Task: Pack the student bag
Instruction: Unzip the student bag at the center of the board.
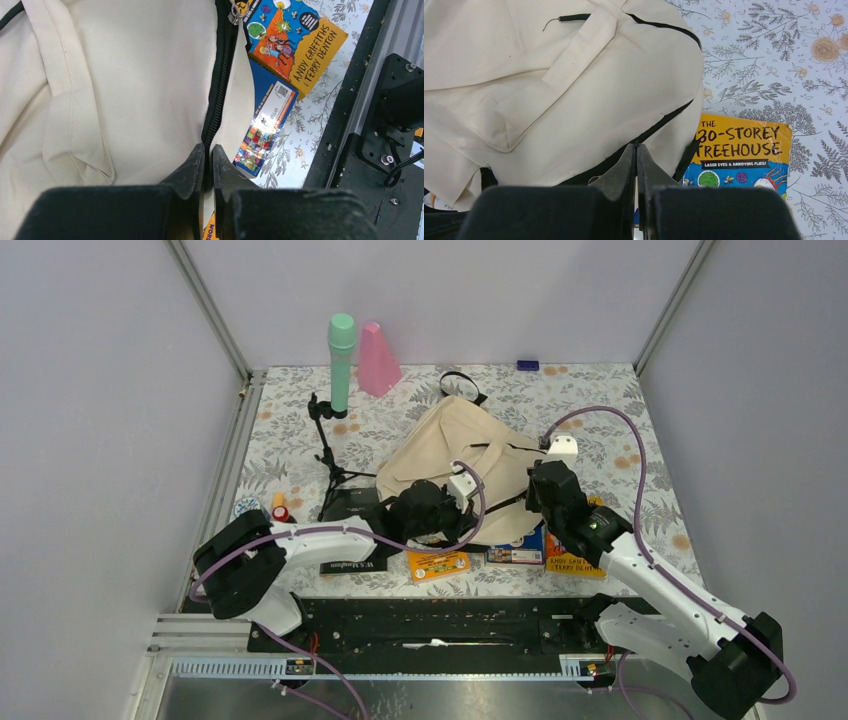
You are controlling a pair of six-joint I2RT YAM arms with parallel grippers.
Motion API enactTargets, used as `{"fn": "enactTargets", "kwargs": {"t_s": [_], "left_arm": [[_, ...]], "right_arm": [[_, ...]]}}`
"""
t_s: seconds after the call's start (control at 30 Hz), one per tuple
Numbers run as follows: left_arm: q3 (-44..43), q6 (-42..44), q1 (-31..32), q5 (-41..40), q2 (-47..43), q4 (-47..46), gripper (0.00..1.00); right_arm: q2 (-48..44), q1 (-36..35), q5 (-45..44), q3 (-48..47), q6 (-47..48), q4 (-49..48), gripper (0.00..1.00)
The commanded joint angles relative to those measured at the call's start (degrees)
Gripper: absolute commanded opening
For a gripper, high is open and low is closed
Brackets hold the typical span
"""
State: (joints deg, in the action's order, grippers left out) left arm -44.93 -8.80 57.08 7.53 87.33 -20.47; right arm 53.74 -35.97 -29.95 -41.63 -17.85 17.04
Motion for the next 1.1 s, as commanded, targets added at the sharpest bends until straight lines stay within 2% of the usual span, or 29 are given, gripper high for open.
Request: {"fn": "enactTargets", "kwargs": {"t_s": [0.0, 0.47, 1.07], "left_arm": [[2.92, -1.08, -0.08, -3.22, -2.06, 5.25, 0.00], [11.75, -4.41, 0.52, -4.33, -8.42, 6.24, 0.00], [18.04, -8.61, 3.61, -8.74, -17.46, 12.52, 0.00]], "right_arm": [[-0.98, 2.68, -2.37, -2.53, 0.33, -1.28, 0.00], [1.67, 8.34, 2.08, -3.31, -1.90, -0.69, 0.00], [6.02, 11.67, 0.25, -2.24, -1.76, -4.88, 0.00]]}}
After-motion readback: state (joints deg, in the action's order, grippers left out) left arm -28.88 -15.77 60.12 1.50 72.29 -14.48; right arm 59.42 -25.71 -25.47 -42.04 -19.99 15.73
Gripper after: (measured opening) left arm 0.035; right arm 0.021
